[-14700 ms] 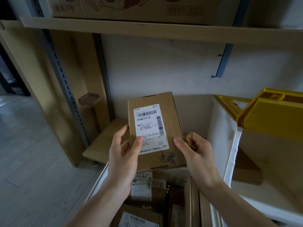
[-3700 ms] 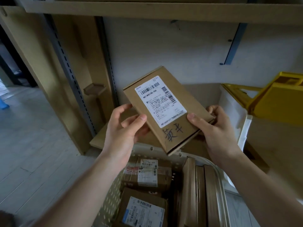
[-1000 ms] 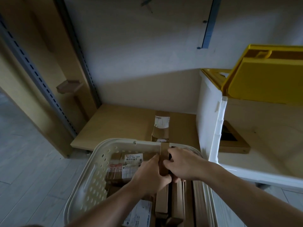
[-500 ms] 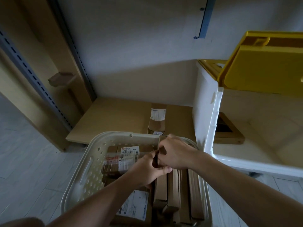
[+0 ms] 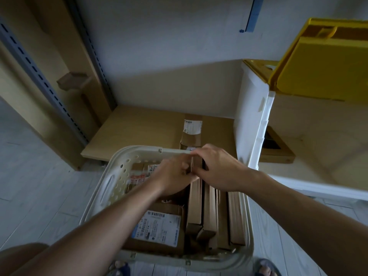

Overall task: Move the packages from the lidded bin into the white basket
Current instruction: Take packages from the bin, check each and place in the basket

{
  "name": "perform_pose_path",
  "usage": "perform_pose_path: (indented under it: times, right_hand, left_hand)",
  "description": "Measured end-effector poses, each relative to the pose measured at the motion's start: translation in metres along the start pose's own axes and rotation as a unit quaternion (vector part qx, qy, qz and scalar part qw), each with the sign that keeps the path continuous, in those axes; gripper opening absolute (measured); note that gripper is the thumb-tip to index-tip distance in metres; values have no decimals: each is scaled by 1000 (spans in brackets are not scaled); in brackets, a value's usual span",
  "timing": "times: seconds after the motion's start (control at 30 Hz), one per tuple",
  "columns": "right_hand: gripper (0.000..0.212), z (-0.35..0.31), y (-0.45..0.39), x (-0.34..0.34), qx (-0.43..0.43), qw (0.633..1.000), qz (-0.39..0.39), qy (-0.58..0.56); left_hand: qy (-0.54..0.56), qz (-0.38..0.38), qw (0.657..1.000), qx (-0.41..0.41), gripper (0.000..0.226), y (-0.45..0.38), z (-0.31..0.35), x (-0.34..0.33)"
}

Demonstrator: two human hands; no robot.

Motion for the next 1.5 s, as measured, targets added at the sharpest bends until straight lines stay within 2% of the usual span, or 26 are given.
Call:
perform_pose_path:
  times: [0.03,0.1,0.27,0.37,0.5,0.8,1.1,1.37,1.5]
  right_hand:
    - [43,0,1,5,5,1000,25,-6]
    - [39,0,5,17,22,996,82,-19]
    - [41,6,26,45,39,984,163,-67]
    - [40,10,39,60,45,970,220,-88]
    - [39,19,55,74,50,952,271,-136]
    - [29,41,83,85,52,932,315,-174]
    - [28,98,118,97,-10,923,341,-179]
    - [26,167,163,96,-103,919,350,-150]
    - [23,197,181,95,-143,913,352,-147]
  left_hand:
    - [7,7,1000,-16,40,2,5,7]
    - [2,21,998,-58,52,8,18,21]
    - [-14,52,992,-118,58,29,35,51]
    - [5,78,985,-156,71,42,40,63]
    - [48,123,970,-203,65,53,51,70]
    - [90,142,952,-257,52,48,80,53]
    - [116,77,939,-313,49,35,143,-10]
    - [115,28,950,-290,51,20,173,-62]
    - [103,16,965,-240,57,0,179,-81]
Point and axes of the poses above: each hand's wrist, its own y-axis away from the middle knuckle, its own x-axis out of the back of the hand, z = x × y, the point moved 6 cm from there along -y, towards the middle knuckle, and after that the axes turned 9 degrees about y, right-handed, at the moved point
